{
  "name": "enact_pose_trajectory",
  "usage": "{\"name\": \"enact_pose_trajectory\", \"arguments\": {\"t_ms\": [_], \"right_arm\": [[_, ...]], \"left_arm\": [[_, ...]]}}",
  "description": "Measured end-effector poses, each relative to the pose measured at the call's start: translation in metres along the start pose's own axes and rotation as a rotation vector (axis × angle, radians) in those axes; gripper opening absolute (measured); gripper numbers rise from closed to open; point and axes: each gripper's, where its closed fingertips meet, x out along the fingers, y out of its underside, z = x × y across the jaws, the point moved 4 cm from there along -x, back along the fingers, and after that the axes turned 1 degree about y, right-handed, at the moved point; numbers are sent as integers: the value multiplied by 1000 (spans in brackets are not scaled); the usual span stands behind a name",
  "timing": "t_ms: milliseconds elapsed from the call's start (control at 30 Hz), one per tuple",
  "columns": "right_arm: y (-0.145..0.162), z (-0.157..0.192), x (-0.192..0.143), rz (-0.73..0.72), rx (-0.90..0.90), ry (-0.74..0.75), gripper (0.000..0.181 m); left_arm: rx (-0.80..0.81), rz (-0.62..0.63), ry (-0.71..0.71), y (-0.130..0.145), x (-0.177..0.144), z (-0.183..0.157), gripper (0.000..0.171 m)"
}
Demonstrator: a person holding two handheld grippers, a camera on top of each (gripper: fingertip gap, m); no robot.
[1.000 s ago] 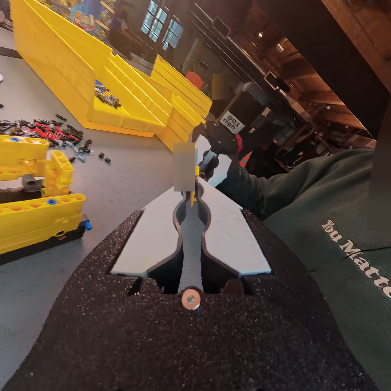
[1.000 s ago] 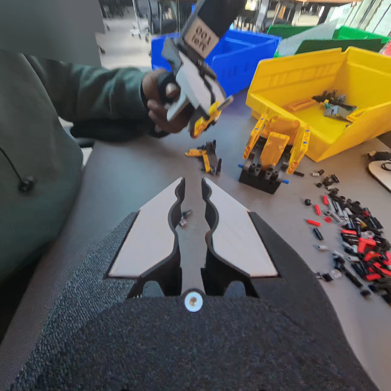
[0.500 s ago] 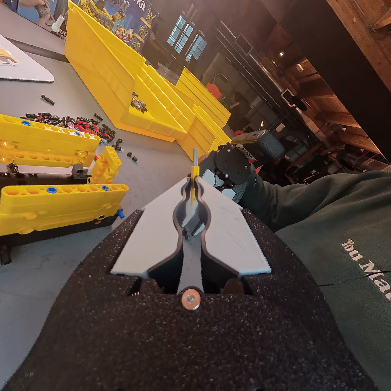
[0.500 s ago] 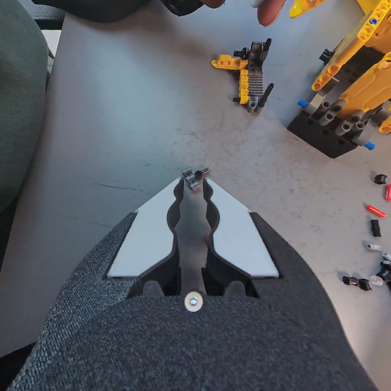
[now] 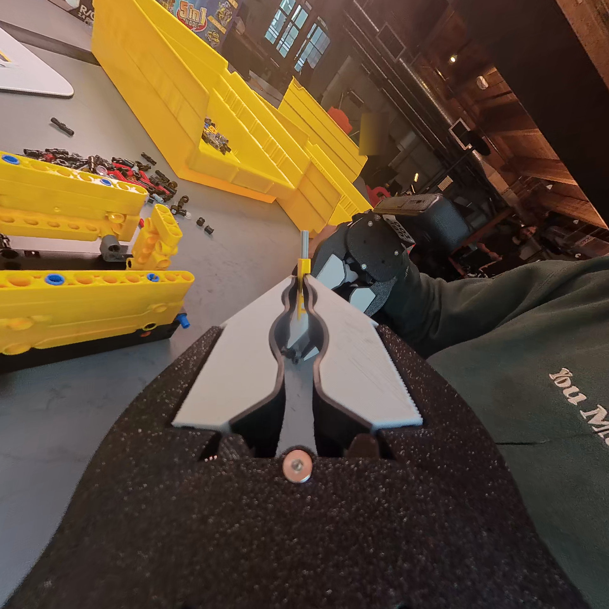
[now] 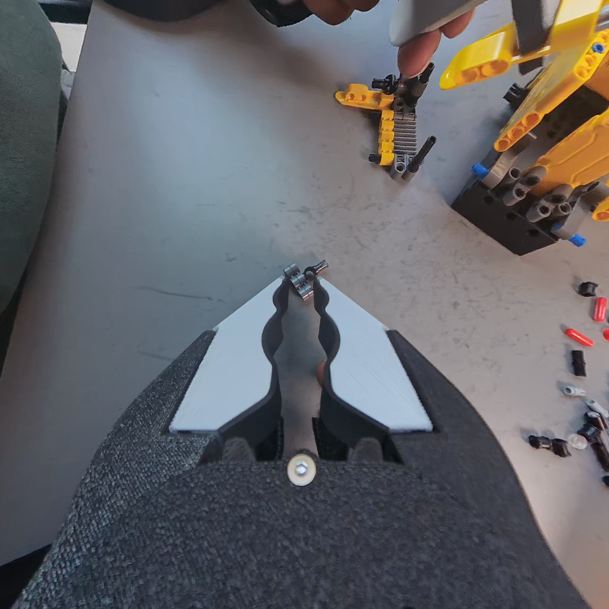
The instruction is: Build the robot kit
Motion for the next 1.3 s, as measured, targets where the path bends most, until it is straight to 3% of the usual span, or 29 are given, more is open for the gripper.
{"name": "enact_pose_trajectory", "arguments": {"t_ms": [400,900,1133,1300], "right_arm": [[5,-4,-4,42,35,49,14],[7,-2,-5,84,45,-42,8],[2,-11,-9,-12,62,42,8],[-13,-44,-26,-202,135,246,8]], "left_arm": [[0,23,-17,5,4,2,2],[-3,27,-15,6,4,1,2],[-8,28,-16,7,5,2,2],[-10,20,-24,6,4,4,2]]}}
